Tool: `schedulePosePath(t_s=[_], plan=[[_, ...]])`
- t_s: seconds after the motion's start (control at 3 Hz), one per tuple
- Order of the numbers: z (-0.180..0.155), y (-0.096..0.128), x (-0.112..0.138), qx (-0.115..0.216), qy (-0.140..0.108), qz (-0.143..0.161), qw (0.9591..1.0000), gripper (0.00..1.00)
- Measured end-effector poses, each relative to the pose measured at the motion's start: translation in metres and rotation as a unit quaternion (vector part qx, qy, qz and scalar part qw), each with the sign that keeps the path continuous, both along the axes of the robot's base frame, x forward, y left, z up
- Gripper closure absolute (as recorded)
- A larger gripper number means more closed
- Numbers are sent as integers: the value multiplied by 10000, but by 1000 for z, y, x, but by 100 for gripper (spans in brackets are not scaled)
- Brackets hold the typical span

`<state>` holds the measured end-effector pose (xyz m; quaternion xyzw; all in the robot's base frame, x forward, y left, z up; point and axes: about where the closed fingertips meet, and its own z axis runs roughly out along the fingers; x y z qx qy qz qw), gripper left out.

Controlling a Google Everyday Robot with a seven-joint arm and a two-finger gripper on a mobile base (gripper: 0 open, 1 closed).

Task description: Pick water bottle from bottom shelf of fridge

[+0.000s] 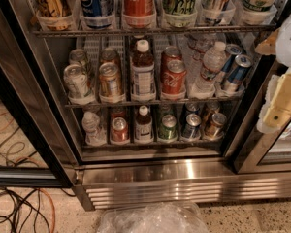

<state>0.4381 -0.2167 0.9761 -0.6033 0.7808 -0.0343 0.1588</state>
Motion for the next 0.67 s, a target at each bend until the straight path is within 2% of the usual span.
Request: schedulePosePath(t_s=[0.33,0.67], plan=[[0,2,1,57,-44,1,10000,0],[-10,11,4,432,-185,-105,9988,0]])
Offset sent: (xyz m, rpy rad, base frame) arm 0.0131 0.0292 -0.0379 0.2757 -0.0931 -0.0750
